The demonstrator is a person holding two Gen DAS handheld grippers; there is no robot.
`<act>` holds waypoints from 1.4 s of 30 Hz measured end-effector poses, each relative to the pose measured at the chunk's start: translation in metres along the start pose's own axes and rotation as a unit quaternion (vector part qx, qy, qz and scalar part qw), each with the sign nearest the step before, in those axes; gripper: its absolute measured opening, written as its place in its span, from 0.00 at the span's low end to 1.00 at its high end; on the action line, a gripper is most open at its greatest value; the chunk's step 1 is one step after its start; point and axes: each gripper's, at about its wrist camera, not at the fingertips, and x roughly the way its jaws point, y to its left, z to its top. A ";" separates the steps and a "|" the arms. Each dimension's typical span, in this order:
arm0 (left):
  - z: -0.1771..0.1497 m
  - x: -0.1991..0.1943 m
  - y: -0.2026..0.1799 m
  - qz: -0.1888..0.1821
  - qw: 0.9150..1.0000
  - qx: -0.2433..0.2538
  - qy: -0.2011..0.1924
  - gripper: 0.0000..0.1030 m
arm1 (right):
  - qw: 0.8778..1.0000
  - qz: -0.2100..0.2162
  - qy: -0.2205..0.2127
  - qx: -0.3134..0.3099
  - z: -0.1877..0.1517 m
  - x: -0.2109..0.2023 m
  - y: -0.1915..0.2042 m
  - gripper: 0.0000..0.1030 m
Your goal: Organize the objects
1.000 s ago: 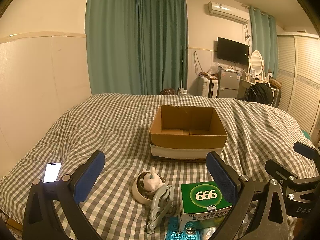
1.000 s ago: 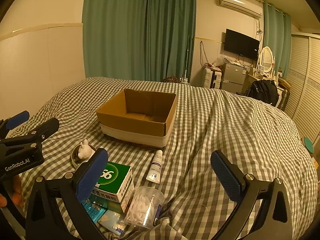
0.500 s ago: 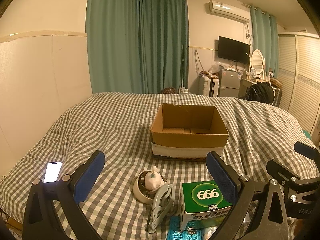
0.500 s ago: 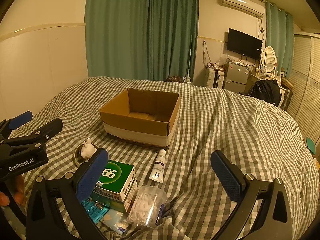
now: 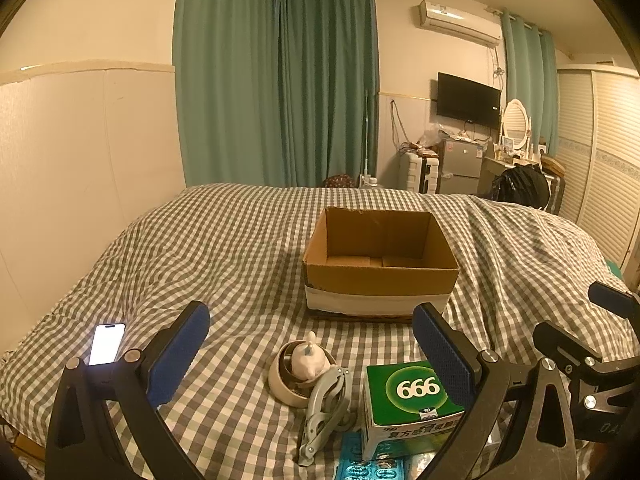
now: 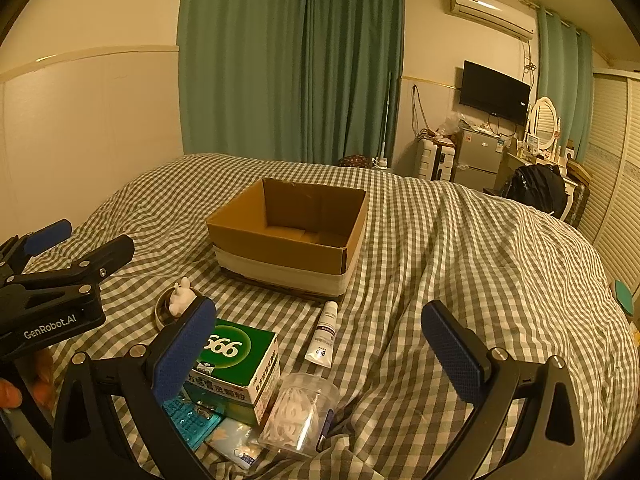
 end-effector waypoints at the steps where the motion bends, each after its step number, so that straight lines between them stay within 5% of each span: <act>1: 0.000 0.000 0.000 0.001 1.000 0.000 0.000 1.00 | 1.000 0.000 0.000 0.000 0.000 0.000 0.000 1.00; 23: -0.007 0.002 0.009 0.008 1.000 0.007 0.010 1.00 | 0.999 0.025 0.011 -0.022 -0.007 0.003 0.022 1.00; 42: -0.070 0.081 0.036 0.046 0.986 0.022 0.156 1.00 | 0.985 0.087 0.142 -0.041 -0.036 0.077 0.061 0.99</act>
